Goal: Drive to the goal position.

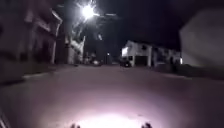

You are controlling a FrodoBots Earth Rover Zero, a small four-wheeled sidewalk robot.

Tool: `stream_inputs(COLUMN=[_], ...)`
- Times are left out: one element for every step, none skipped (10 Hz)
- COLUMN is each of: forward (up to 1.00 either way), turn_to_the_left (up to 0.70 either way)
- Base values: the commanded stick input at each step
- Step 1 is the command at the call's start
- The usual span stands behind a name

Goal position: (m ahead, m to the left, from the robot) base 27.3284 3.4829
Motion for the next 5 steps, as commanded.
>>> stream_inputs(forward=[1.0,1.0,1.0,1.0,1.0], turn_to_the_left=[0.0,0.0,0.0,0.0,0.0])
